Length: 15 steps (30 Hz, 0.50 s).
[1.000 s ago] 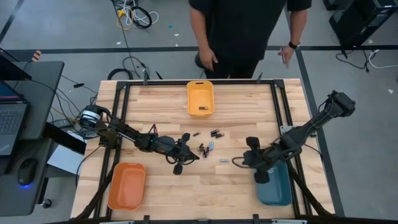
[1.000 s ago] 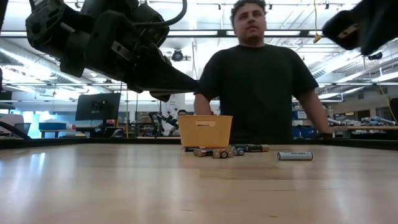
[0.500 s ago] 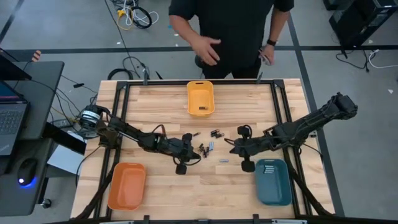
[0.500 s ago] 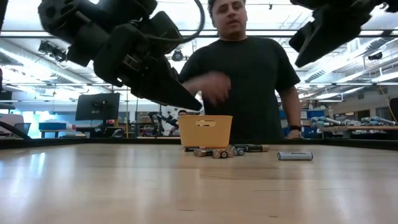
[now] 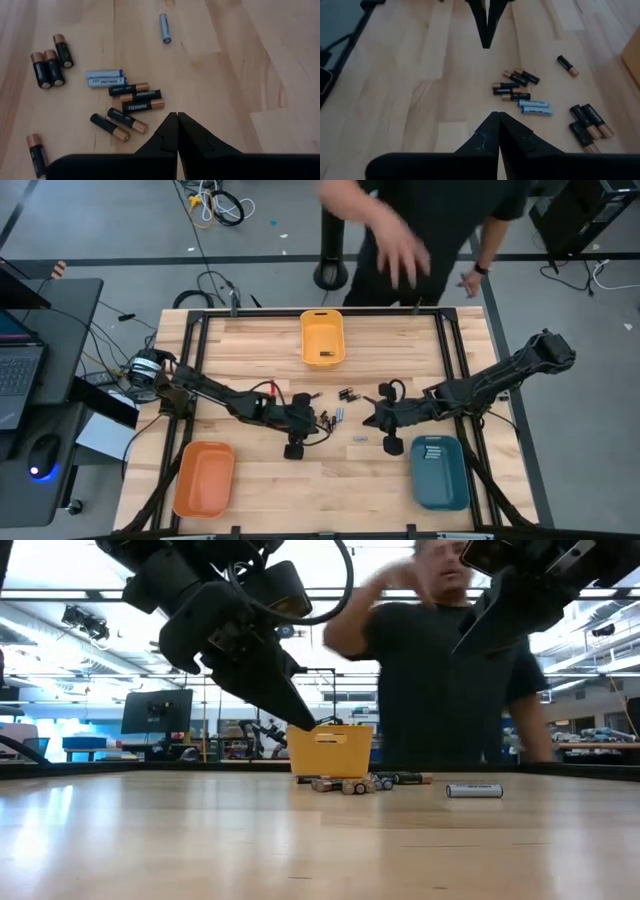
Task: Sort batteries
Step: Put the small black battery into the yellow bin
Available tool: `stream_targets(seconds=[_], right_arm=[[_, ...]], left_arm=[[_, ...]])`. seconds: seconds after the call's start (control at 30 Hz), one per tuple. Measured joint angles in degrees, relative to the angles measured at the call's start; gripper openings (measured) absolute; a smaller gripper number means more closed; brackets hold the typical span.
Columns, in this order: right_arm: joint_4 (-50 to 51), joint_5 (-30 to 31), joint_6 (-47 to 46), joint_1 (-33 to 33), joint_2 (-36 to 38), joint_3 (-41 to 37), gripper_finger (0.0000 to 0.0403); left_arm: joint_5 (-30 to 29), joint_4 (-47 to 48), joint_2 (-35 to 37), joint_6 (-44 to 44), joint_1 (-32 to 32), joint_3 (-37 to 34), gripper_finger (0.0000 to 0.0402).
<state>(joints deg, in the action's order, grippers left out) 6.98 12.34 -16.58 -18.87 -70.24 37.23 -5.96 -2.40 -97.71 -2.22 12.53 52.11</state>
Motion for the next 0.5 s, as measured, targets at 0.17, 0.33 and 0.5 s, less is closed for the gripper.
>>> stream_targets(seconds=[0.17,0.33,0.5], right_arm=[[-1.4,1.0,-3.0,0.0,0.0,-0.9,0.0031],[-1.8,3.9,-4.4,0.0,0.0,-1.0,0.0044],[-2.7,6.1,-4.5,0.0,0.0,-1.0,0.0057]], left_arm=[[-2.0,1.2,0.0,-2.7,-0.1,0.1,0.0010],[-2.5,1.0,0.0,-7.5,-0.3,0.1,0.0010],[-2.6,1.1,0.0,-13.6,-0.8,0.1,0.0010]])
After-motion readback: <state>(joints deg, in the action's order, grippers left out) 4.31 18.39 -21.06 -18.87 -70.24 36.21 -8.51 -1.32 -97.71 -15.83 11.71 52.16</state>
